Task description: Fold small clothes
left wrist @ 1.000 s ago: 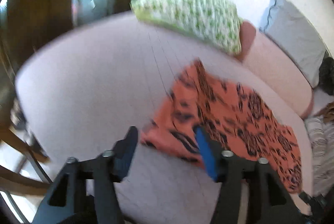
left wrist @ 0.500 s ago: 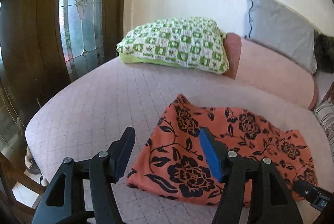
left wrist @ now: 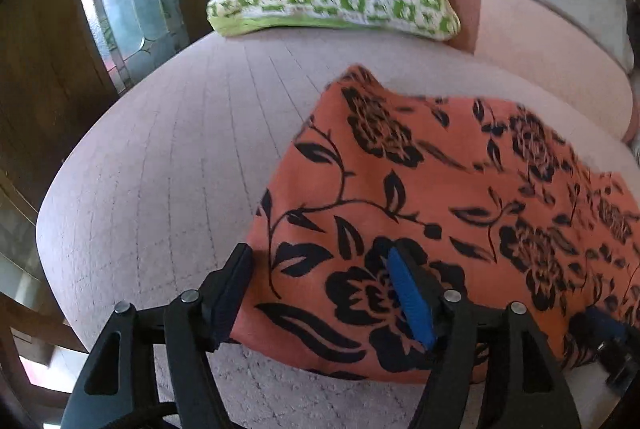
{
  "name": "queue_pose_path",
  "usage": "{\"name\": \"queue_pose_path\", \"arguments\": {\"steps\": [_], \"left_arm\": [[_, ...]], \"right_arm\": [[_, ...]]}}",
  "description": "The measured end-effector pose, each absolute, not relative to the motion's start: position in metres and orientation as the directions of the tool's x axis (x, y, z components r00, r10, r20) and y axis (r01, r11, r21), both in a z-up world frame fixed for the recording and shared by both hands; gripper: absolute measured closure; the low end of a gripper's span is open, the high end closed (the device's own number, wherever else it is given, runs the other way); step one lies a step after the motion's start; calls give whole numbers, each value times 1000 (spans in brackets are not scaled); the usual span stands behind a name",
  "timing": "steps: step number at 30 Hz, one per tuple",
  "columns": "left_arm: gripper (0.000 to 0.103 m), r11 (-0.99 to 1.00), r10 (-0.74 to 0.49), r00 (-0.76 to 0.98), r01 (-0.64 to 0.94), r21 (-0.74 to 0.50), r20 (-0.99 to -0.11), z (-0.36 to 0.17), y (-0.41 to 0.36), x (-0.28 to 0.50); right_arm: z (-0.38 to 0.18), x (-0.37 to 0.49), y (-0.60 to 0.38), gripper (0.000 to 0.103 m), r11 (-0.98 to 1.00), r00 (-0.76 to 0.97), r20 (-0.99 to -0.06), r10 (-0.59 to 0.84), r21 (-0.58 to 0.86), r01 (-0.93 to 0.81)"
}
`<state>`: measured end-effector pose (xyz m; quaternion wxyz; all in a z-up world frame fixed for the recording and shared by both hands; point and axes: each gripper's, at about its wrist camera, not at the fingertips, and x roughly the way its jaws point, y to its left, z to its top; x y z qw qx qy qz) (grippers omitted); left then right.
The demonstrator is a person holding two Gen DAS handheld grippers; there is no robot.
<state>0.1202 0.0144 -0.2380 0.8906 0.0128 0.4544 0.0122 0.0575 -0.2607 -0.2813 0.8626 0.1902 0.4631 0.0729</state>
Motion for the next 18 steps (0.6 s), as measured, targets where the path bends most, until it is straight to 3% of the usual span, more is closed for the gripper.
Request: {"name": "queue_pose_path", "arguments": {"steps": [6,8,11,18], "left_arm": [[30,999,-16,650,-29,-46,-760,-205,21,113],[22,997,-35,670,-22,-67,-741,-194,17,120],[22,999,-21,673,-19,-45,-739,-186,1,153],[22,997,82,536,-54,63,-840,-249,-19,227]], "right_arm": [[-267,51,-275,59,895,607,-724,329,445,45],[-255,48,-294,59,885,680,-676,285,458,84],[-246,52,-335,59,843,751,-623,220,508,175],[-263,93,-412,59,782,748,-659,83,508,361]]}}
